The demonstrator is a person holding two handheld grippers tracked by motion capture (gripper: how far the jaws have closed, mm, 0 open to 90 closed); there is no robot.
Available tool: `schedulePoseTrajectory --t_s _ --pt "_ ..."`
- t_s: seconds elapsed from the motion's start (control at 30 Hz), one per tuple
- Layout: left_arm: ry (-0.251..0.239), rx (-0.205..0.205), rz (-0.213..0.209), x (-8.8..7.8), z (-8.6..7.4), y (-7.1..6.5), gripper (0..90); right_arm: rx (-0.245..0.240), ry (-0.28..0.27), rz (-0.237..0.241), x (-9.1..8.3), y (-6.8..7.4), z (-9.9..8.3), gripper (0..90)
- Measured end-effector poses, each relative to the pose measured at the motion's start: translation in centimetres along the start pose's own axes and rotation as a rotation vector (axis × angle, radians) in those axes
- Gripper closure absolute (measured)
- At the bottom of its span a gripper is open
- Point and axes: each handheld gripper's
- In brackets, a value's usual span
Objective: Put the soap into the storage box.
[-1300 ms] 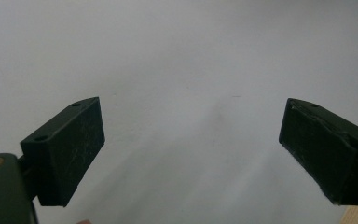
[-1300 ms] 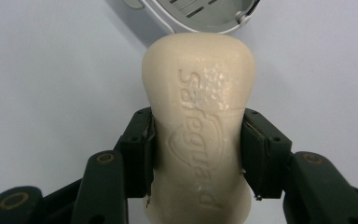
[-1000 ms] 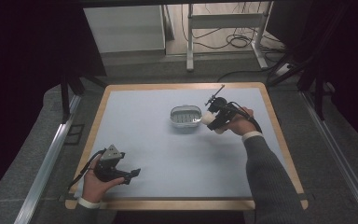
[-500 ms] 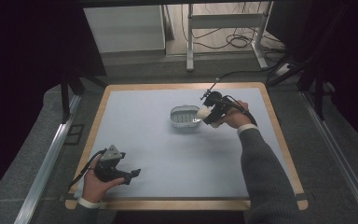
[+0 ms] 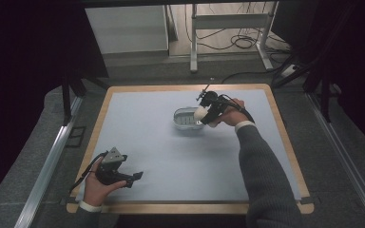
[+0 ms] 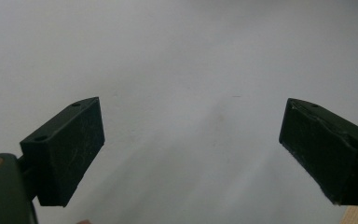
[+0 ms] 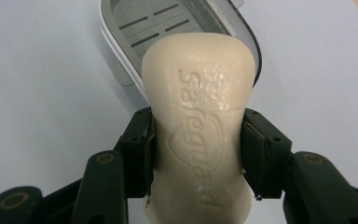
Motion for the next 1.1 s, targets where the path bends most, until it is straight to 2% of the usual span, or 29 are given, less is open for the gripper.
schedulePoseTrajectory --t_s 0.23,0.27,0.33,0.53,0.73,1.1 --pt "0.004 0.002 0.001 0.1 0.0 0.0 7.1 -0.038 -0.007 0.019 0.7 0.0 1.3 49.7" --pt "0.004 0.001 0.001 0.1 0.0 -0.1 7.1 -0.048 -0.012 0.002 0.9 0.1 1.9 49.7" --pt "0.006 0.002 0.002 0.1 0.0 0.0 7.1 -0.045 -0.012 0.012 1.0 0.0 2.2 49.7" --pt "0.009 0.006 0.004 0.1 0.0 0.0 7.1 -0.099 -0.012 0.027 2.1 0.4 3.6 49.7" --pt "0.006 0.005 0.004 0.1 0.0 0.0 7.1 -0.137 -0.010 0.033 3.0 1.1 4.3 49.6" --pt "0.009 0.005 0.004 0.2 0.0 0.0 7.1 -0.198 0.002 0.001 4.3 1.9 4.8 49.2"
Point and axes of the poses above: each handheld gripper's, and its own axes: x roughly forward along the jaws, z roughly out of its top, y roughly to its left, and after that the axes turned 10 degrees about x, right-handed
